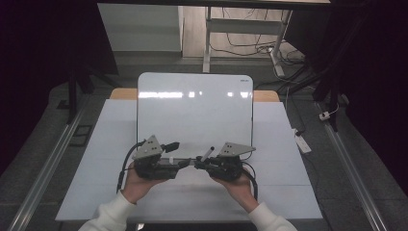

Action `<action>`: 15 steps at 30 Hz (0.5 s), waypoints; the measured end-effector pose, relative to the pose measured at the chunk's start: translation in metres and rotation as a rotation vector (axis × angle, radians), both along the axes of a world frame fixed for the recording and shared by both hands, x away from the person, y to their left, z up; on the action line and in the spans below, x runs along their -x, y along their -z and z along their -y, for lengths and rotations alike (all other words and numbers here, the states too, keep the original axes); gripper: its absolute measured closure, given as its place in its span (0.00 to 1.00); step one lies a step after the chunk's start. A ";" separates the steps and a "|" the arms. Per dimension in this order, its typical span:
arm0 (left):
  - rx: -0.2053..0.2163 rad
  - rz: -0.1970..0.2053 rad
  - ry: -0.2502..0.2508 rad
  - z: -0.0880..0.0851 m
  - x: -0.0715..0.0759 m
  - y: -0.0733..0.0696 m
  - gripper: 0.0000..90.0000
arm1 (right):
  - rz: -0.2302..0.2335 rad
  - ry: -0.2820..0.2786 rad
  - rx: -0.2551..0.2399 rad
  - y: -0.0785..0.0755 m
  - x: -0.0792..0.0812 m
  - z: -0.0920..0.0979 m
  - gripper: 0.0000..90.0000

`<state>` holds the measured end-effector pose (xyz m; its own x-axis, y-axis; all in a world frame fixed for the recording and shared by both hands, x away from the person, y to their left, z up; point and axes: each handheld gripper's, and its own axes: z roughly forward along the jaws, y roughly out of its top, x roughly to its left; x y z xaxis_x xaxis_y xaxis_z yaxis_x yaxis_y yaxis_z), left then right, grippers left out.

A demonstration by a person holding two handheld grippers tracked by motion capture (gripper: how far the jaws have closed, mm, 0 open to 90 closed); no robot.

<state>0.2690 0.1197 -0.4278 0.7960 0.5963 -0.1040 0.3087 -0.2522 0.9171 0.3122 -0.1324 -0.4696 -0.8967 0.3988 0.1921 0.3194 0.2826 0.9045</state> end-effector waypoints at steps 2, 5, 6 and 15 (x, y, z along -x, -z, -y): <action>0.001 0.003 0.024 0.009 -0.003 -0.001 0.39 | -0.002 -0.003 -0.004 0.001 0.001 -0.002 0.86; -0.001 -0.003 0.060 0.019 -0.007 0.000 0.44 | -0.005 -0.003 -0.012 0.001 0.002 -0.005 0.86; -0.001 -0.004 0.071 0.022 -0.008 0.000 0.46 | -0.008 -0.003 -0.017 0.001 0.002 -0.005 0.86; -0.019 -0.030 0.133 0.034 -0.018 0.006 0.70 | -0.022 -0.011 -0.042 0.001 0.004 -0.008 0.86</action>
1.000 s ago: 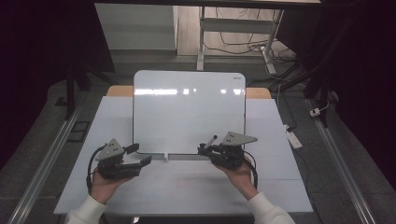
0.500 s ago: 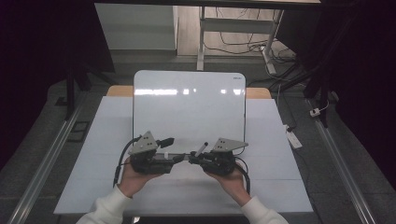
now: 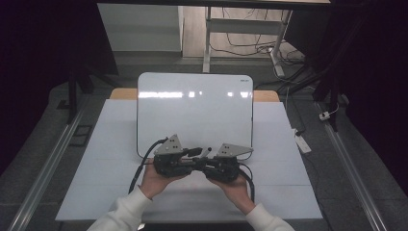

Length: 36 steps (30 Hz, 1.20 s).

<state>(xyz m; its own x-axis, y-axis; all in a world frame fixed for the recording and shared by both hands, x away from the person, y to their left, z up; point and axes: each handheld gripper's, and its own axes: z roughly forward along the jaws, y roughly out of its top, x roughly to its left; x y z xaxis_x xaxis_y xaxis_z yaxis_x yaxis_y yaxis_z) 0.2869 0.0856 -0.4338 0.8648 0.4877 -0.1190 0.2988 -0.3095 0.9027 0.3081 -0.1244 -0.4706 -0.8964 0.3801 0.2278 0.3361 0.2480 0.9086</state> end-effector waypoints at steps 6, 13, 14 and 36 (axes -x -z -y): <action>-0.015 0.017 0.003 0.000 0.000 0.000 0.86 | -0.032 -0.001 -0.027 0.000 0.001 -0.001 0.86; -0.038 0.020 -0.031 -0.008 -0.002 -0.003 0.90 | -0.059 -0.015 -0.060 0.002 0.001 -0.004 0.77; -0.040 0.023 -0.044 -0.010 -0.002 -0.004 0.90 | -0.056 -0.016 -0.056 0.002 0.002 -0.005 0.71; 0.028 0.000 -0.336 -0.093 -0.033 -0.019 0.90 | 0.113 0.303 0.122 0.010 0.012 0.106 0.52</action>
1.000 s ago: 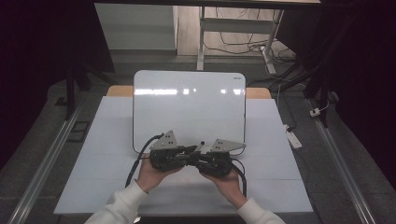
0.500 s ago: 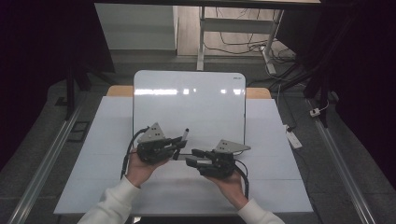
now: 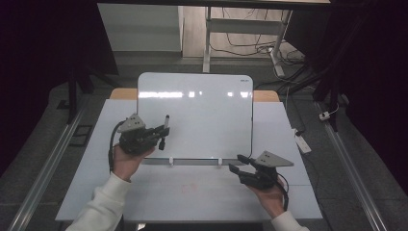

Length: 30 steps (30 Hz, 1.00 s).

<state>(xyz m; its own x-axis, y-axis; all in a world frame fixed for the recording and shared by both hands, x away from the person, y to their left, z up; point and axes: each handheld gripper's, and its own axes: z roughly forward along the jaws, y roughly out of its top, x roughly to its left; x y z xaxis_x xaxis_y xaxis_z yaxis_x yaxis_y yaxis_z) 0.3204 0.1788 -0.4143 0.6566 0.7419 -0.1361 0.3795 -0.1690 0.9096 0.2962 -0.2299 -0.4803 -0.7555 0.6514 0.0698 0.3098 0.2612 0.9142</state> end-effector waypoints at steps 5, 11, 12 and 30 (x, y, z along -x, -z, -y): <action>-0.008 -0.009 -0.079 -0.014 -0.024 -0.013 0.90 | 0.015 0.086 0.030 0.004 0.009 0.036 0.51; -0.014 -0.057 -0.184 -0.033 -0.058 -0.025 0.90 | 0.010 0.169 0.021 0.007 0.013 0.067 0.51; -0.017 -0.060 -0.197 -0.035 -0.061 -0.026 0.90 | 0.008 0.181 0.019 0.007 0.013 0.071 0.51; -0.019 -0.121 -0.318 -0.040 -0.128 -0.026 0.90 | 0.001 0.214 0.023 0.011 0.012 0.081 0.51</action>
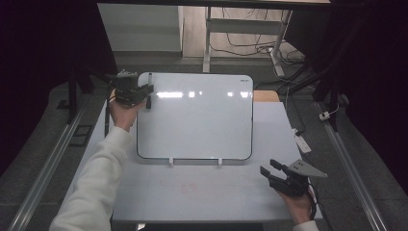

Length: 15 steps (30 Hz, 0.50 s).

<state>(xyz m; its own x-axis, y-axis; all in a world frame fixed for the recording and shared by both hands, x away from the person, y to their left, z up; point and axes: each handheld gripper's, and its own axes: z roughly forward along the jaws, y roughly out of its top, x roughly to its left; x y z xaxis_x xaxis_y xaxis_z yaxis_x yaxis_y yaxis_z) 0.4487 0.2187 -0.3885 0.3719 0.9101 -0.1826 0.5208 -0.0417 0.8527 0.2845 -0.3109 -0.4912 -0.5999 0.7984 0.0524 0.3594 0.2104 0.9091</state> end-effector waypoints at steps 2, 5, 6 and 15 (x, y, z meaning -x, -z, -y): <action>-0.010 -0.001 -0.007 0.001 -0.001 0.003 0.89 | 0.001 0.000 -0.001 0.000 0.000 0.000 0.51; -0.045 0.015 -0.013 0.005 -0.002 0.005 0.89 | 0.002 -0.002 -0.004 0.001 0.000 0.000 0.51; -0.057 0.023 -0.015 0.006 -0.001 0.006 0.89 | 0.002 -0.003 -0.003 0.001 0.000 0.000 0.51; -0.080 0.084 -0.026 0.005 0.002 0.012 0.89 | 0.007 -0.006 -0.001 0.002 0.000 -0.001 0.51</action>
